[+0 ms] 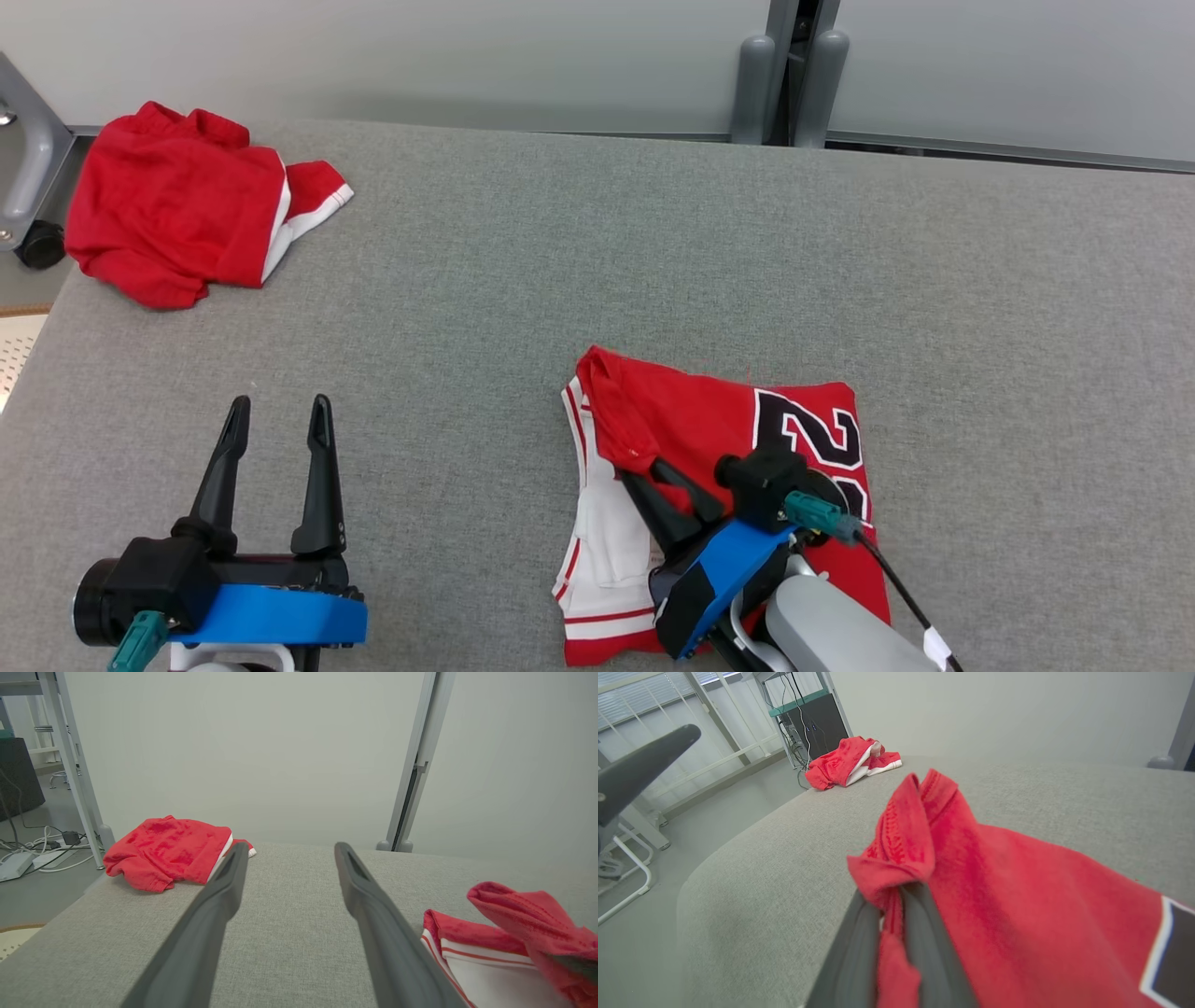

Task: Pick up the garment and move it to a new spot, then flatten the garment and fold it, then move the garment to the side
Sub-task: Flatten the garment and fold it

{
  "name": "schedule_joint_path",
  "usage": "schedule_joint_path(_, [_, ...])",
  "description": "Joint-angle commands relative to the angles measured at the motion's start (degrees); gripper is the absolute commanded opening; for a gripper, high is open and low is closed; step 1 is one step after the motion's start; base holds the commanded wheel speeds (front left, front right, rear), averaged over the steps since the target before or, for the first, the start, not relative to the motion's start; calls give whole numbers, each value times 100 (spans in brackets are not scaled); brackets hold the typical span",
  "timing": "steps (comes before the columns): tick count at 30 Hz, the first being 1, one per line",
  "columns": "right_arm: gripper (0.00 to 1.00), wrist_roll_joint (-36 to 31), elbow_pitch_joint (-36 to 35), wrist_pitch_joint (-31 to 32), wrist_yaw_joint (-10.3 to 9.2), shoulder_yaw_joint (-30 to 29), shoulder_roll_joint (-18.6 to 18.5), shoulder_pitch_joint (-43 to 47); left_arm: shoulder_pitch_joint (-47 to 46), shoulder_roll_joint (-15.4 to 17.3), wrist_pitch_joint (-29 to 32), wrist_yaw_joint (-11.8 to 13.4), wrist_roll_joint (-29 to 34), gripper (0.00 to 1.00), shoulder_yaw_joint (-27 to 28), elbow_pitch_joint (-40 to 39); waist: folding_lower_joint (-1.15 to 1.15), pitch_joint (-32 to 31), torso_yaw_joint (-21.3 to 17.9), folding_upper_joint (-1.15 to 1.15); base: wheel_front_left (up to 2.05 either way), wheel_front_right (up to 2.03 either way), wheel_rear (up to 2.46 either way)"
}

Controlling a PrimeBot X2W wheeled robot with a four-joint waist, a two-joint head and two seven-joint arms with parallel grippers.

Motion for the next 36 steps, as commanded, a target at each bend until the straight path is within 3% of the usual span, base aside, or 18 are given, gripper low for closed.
schedule_joint_path(1, [40, 40, 120, -16, -2, 88, 8, -88, -77, 18, -16, 36, -17, 100, -1, 6, 0, 10, 12, 0, 0, 0, 0])
schedule_joint_path(2, [91, 66, 165, -25, -2, 131, 11, -119, -76, 18, -16, 40, -29, 100, -2, 7, 0, 11, 13, 0, 0, 0, 0])
schedule_joint_path(3, [100, 96, 195, -45, -2, 152, 9, -152, -68, 19, -16, 44, -35, 100, 1, 8, 0, 7, 10, 0, 0, 0, 0])
schedule_joint_path(9, [100, -57, 127, -121, -2, -70, 9, -220, 16, 19, -16, 65, -45, 100, 45, 23, 0, -93, -130, 0, 0, 0, 0])
schedule_joint_path(26, [100, -1476, -2098, -119, -2, -2793, -284, 1156, 189, 19, -16, 9, 77, 100, 0, -118, 0, -473, -660, 0, 0, 0, 0])
schedule_joint_path(36, [100, -1716, -2405, -120, -2, -3635, -142, 2161, 440, 19, -16, 28, 205, 100, 29, -113, 0, -794, -806, 0, 0, 0, 0])
